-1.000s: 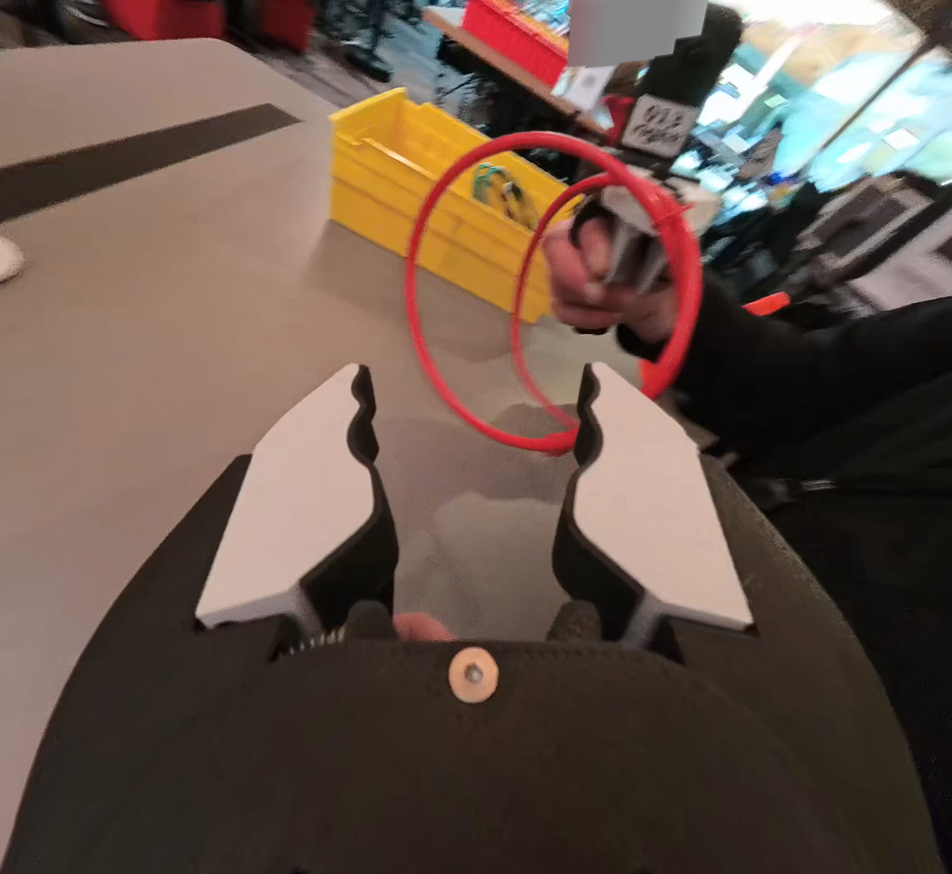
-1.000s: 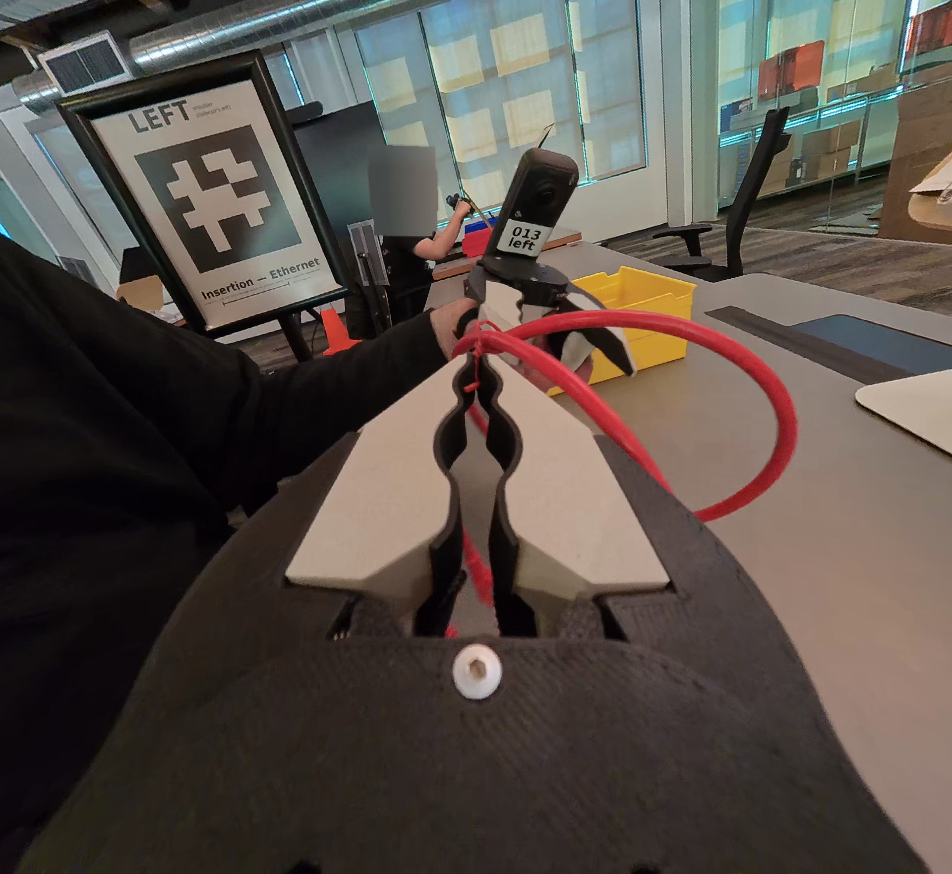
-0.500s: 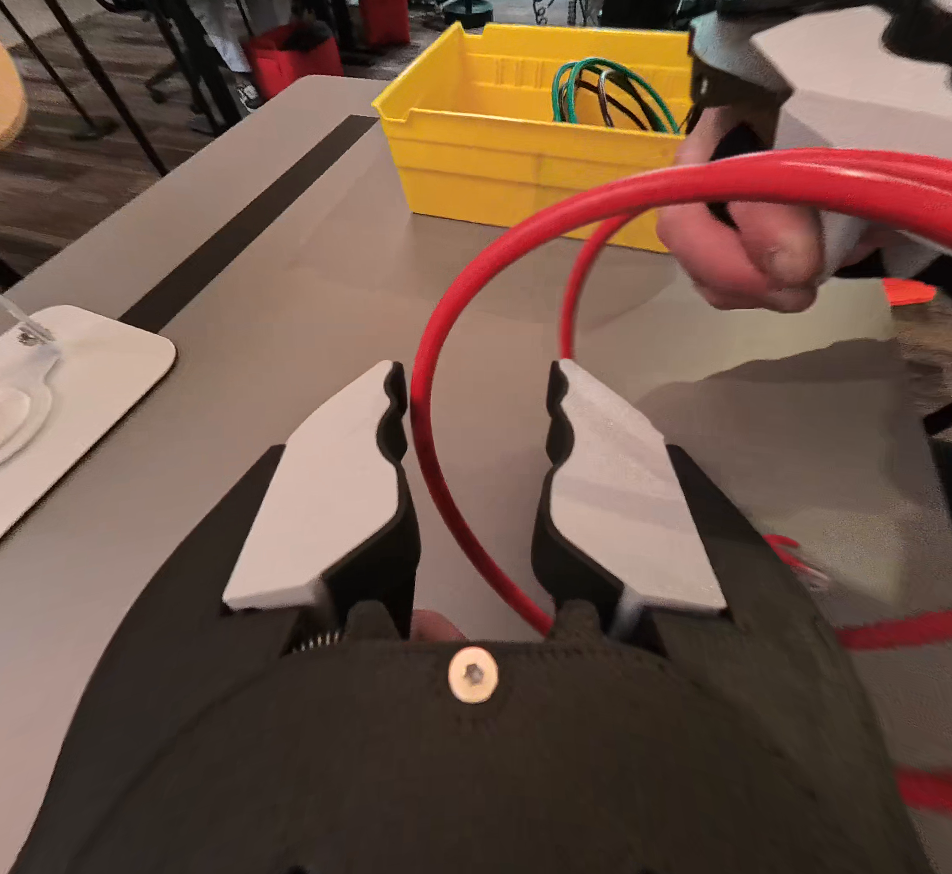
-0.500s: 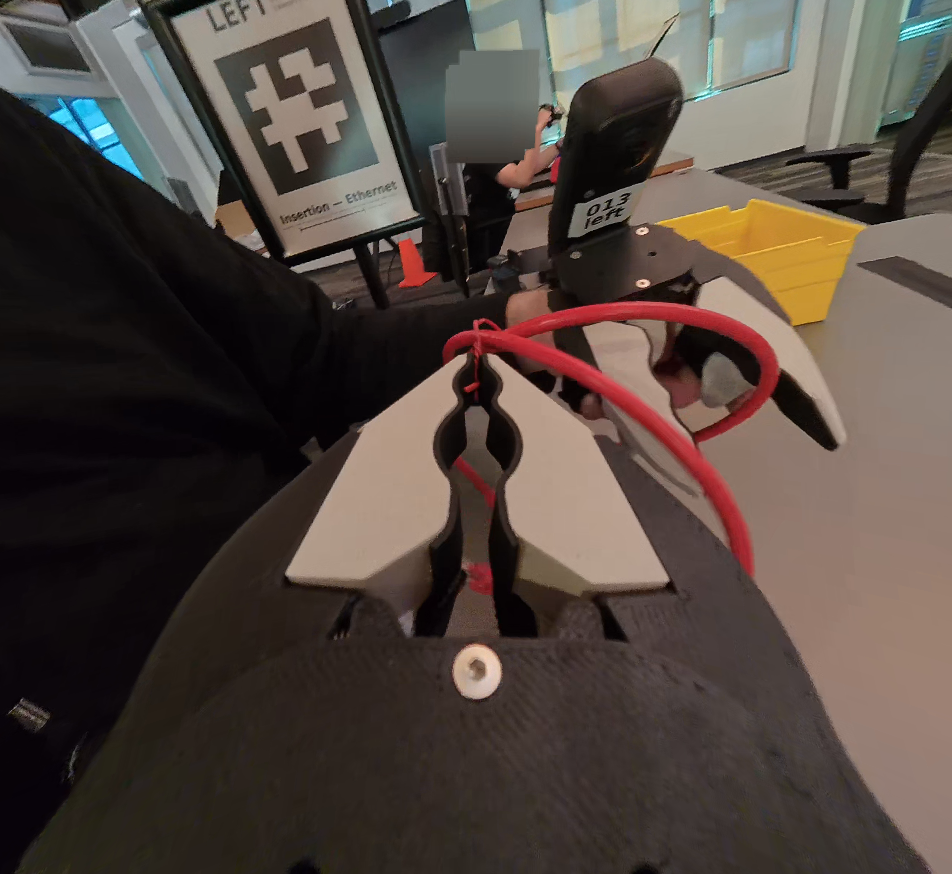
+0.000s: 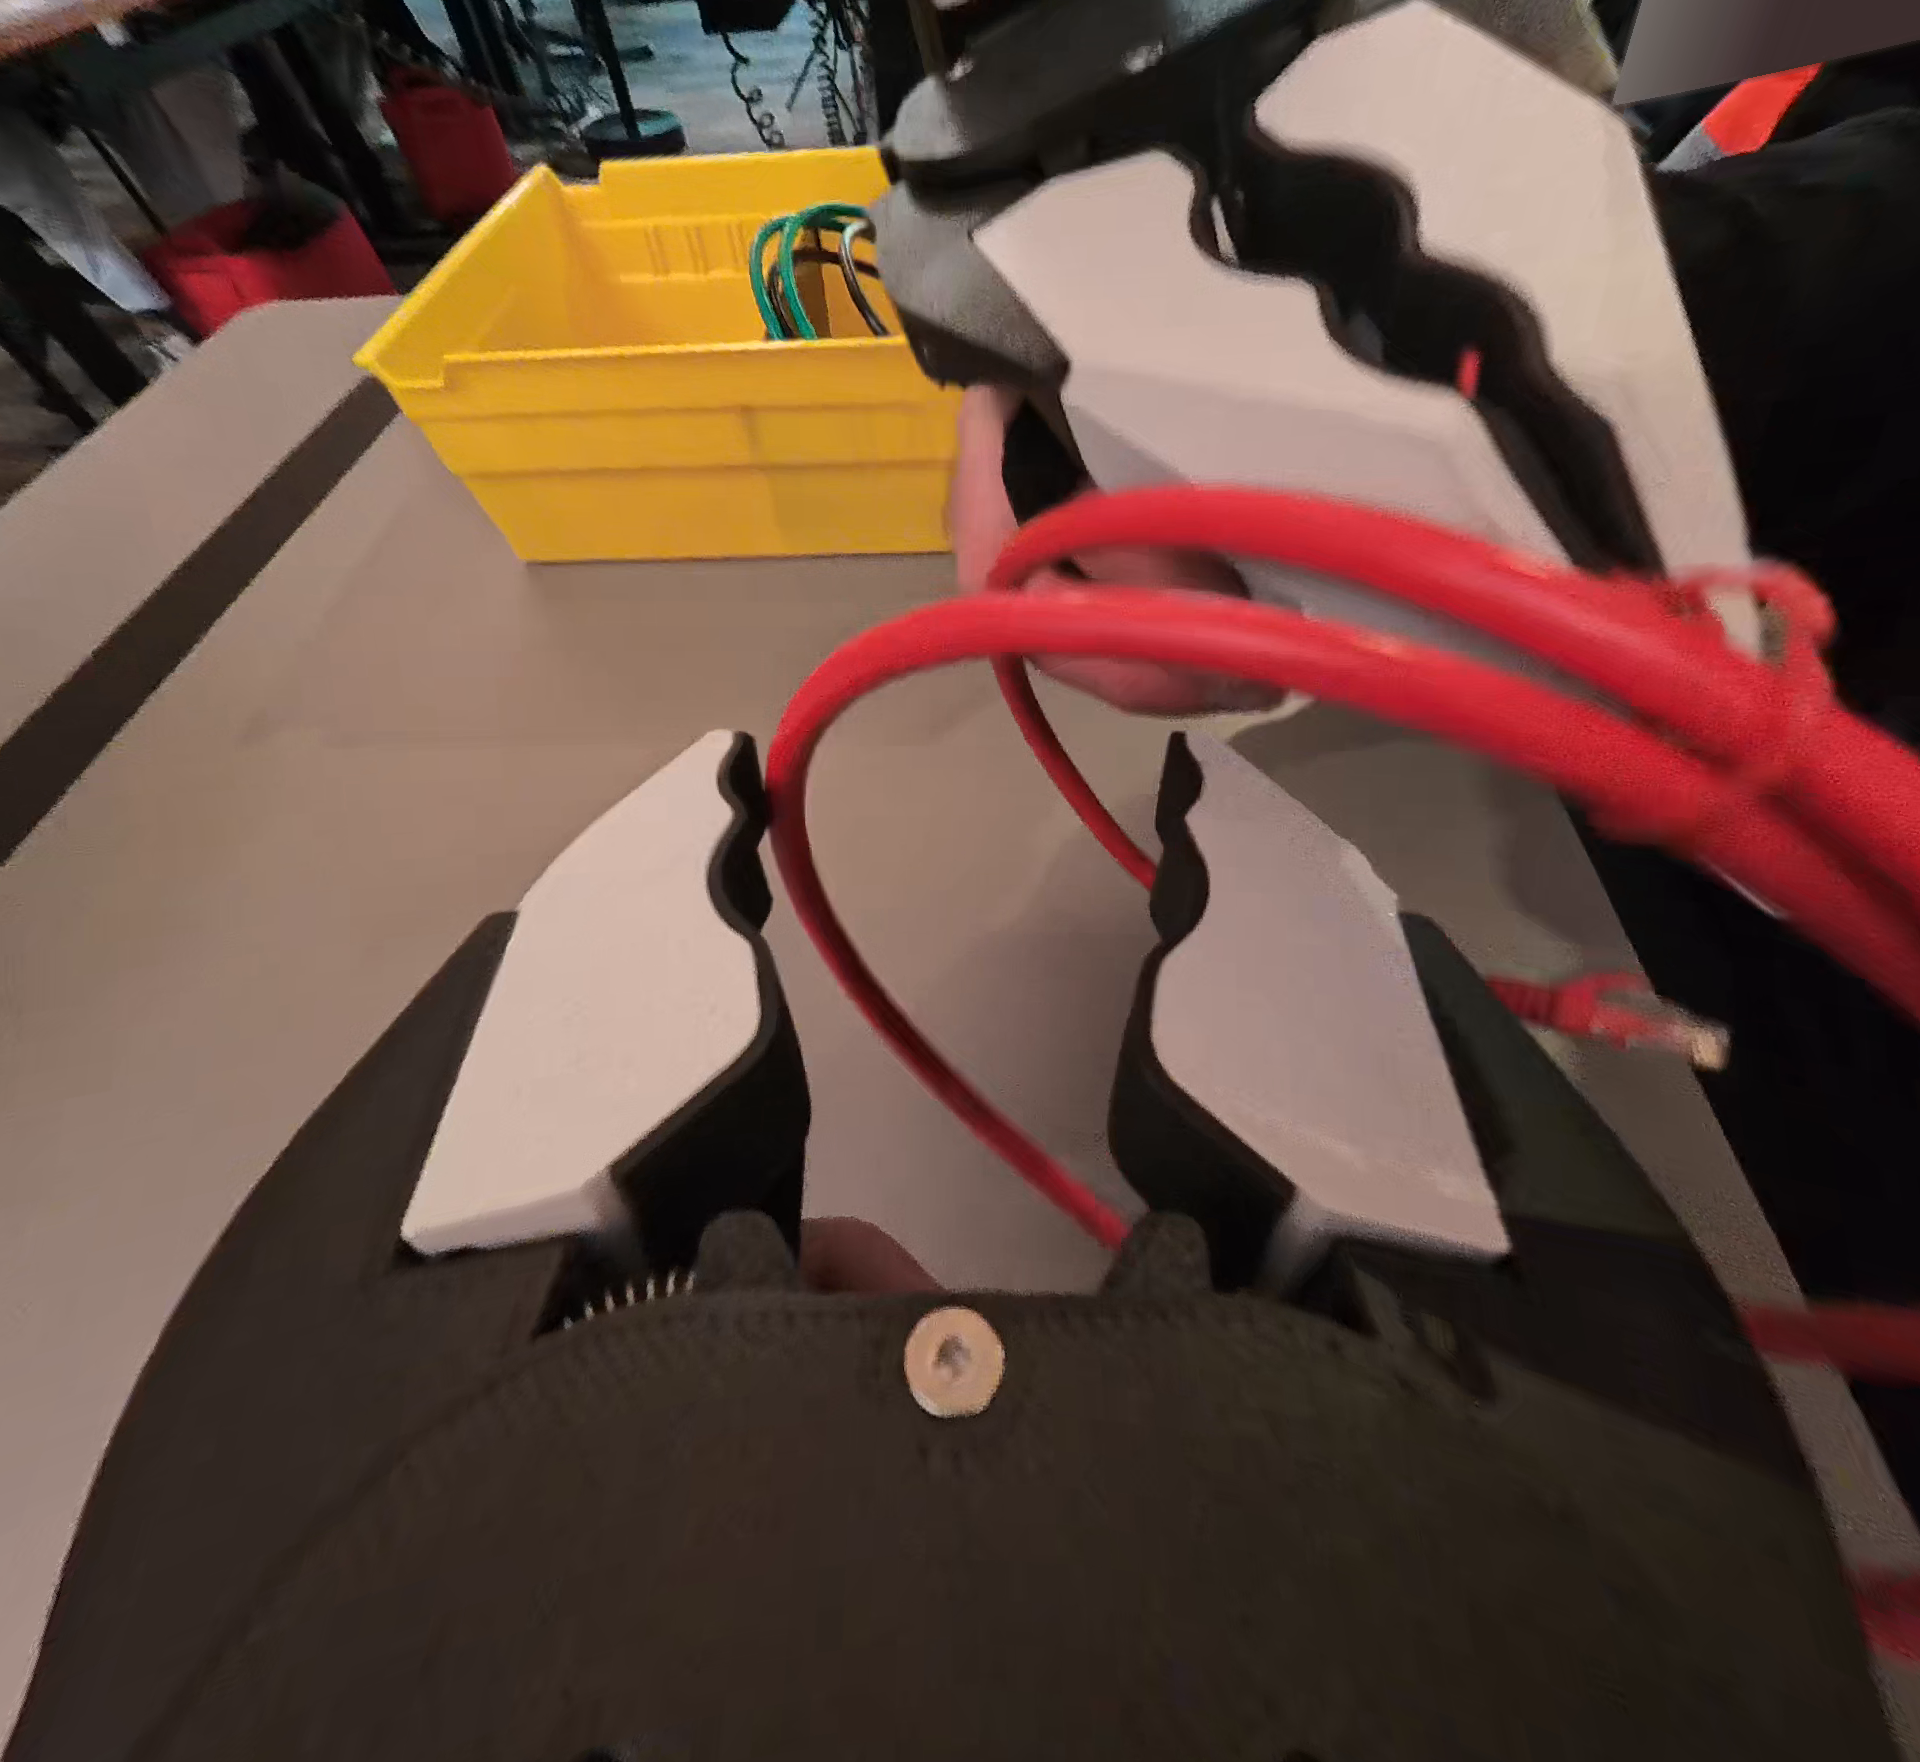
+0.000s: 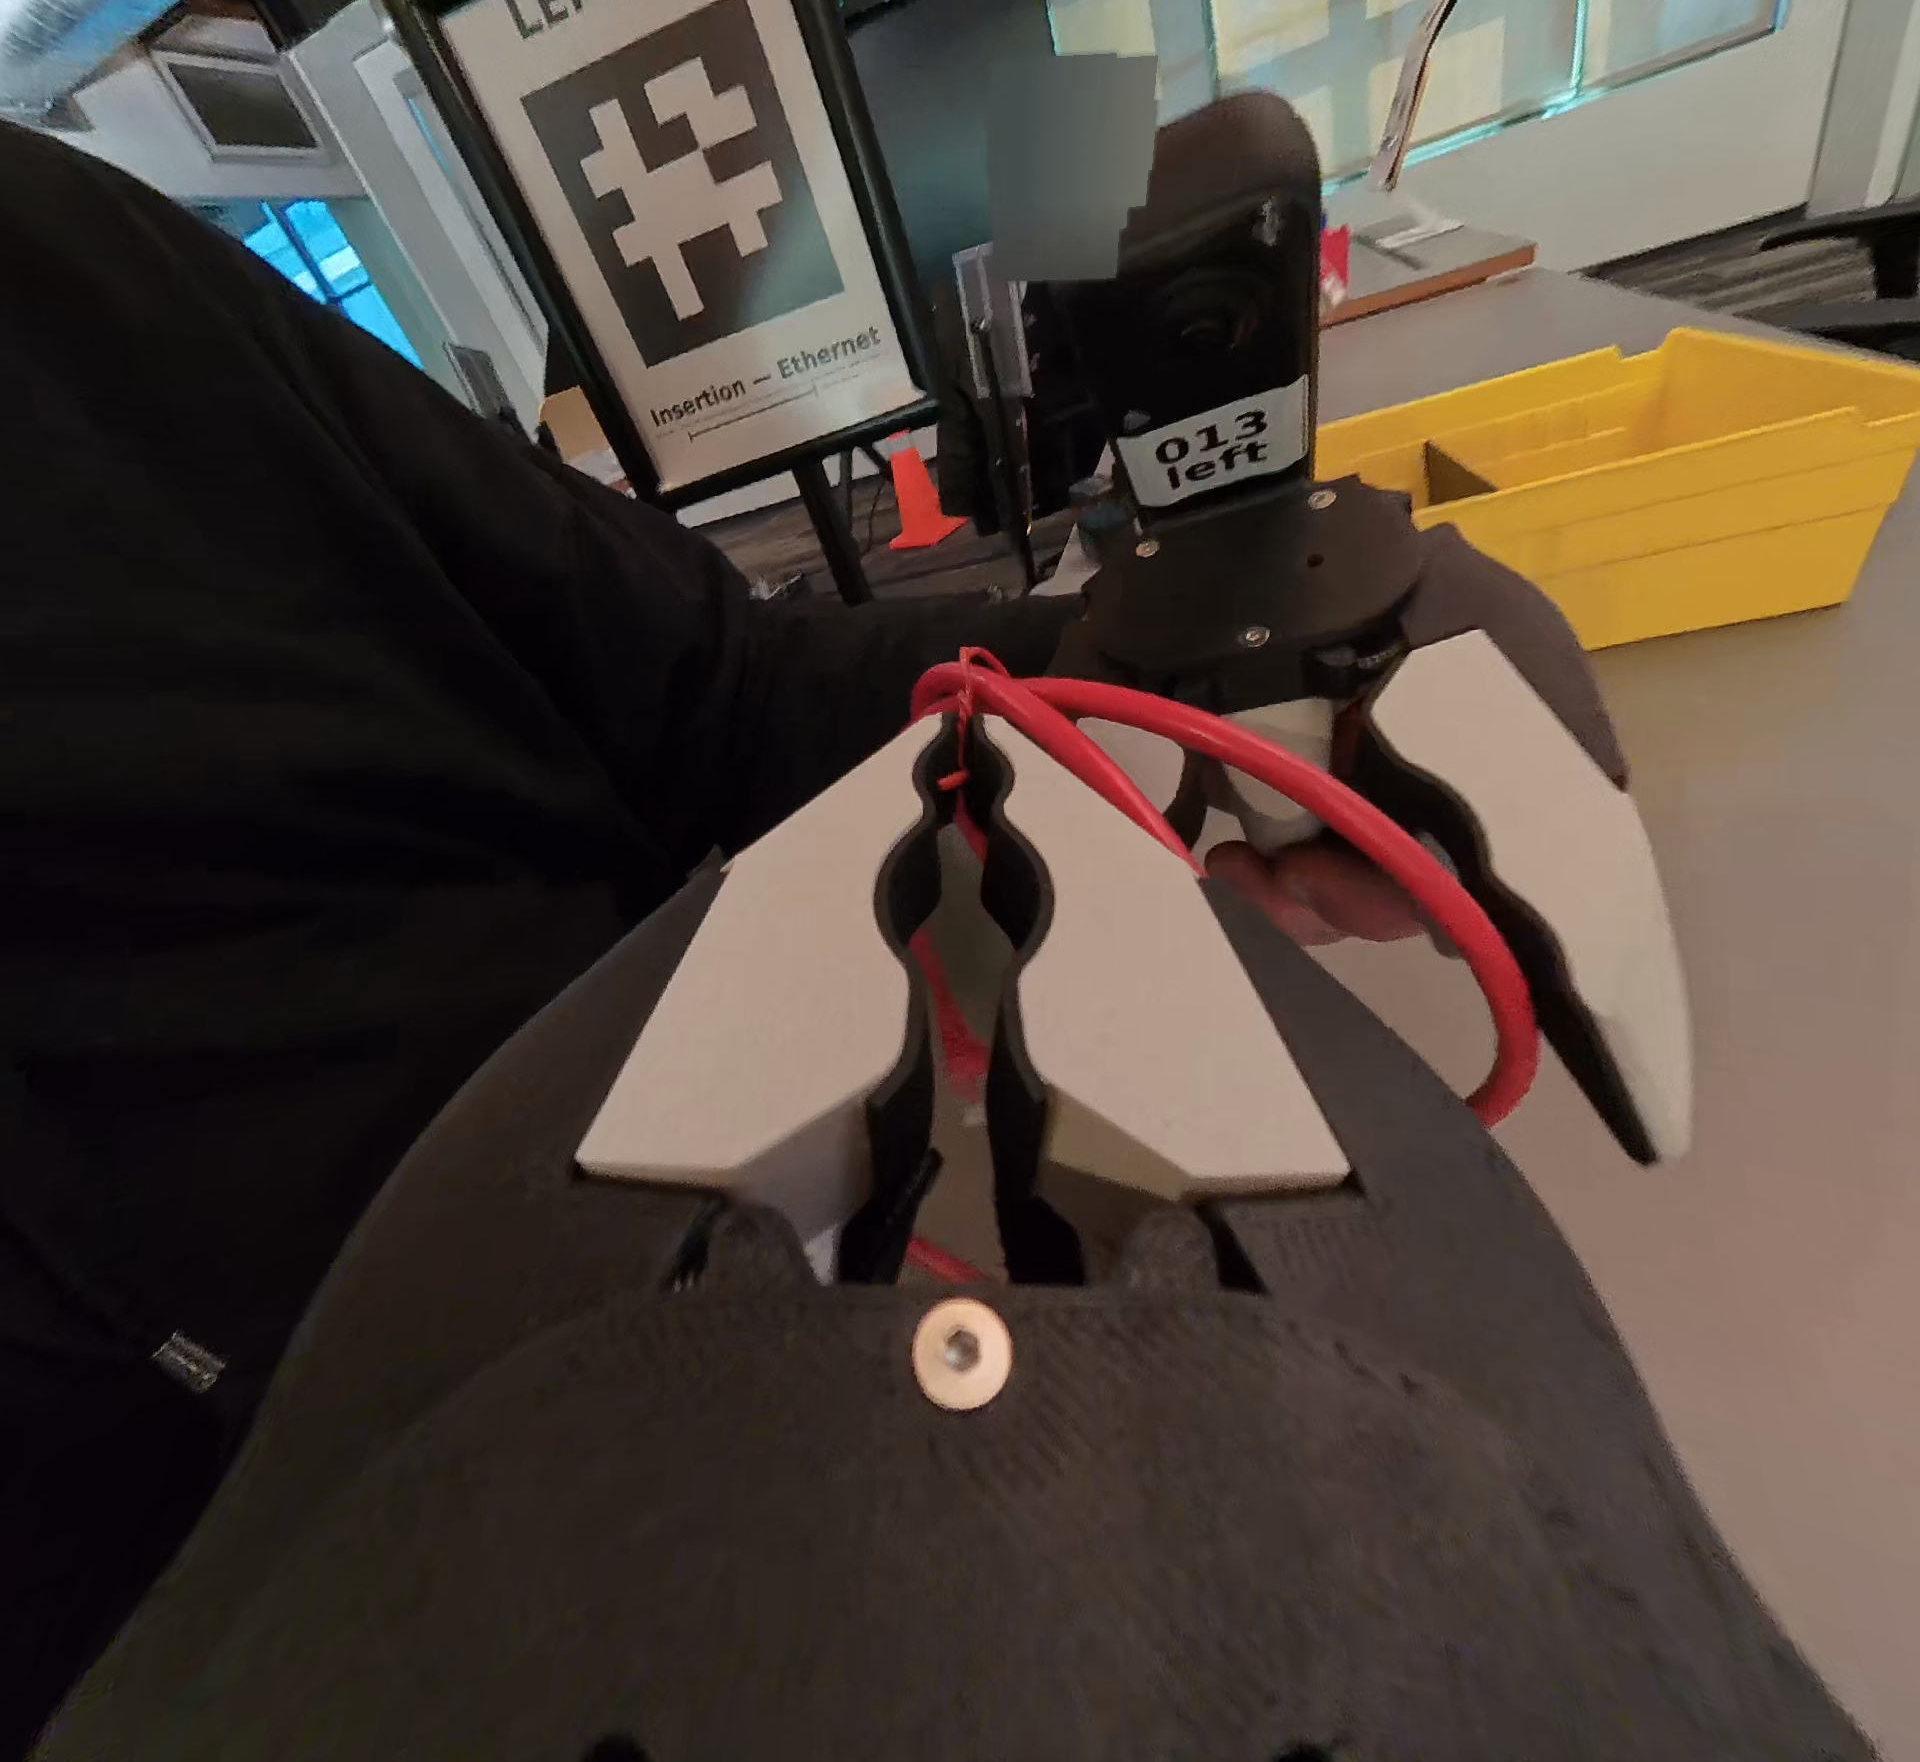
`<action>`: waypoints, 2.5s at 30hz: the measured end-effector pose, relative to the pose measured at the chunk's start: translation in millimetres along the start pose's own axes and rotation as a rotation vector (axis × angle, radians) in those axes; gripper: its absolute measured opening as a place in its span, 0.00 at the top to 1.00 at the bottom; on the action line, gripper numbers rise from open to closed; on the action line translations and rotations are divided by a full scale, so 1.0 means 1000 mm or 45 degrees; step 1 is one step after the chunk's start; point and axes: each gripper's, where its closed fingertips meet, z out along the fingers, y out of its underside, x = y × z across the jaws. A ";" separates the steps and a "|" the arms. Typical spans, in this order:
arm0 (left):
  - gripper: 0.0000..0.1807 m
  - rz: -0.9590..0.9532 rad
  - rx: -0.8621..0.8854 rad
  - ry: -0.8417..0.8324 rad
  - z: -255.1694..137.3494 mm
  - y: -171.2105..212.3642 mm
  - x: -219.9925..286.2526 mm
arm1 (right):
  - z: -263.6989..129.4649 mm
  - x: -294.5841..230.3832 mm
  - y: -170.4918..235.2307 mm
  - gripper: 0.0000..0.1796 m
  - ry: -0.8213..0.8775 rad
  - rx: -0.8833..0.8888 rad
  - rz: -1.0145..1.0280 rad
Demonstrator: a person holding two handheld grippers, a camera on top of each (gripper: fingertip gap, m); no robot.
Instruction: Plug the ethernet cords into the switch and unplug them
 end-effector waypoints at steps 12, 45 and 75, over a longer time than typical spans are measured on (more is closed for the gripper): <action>0.67 0.320 0.011 0.028 -0.002 -0.028 0.032 | -0.011 -0.029 0.001 1.00 -0.277 0.049 0.063; 0.91 0.475 0.157 -0.412 0.008 -0.046 -0.003 | -0.016 -0.039 0.022 1.00 -0.293 -0.160 0.018; 0.91 0.996 -0.205 -1.141 -0.061 -0.090 -0.053 | -0.038 0.039 0.045 1.00 0.233 -0.284 0.100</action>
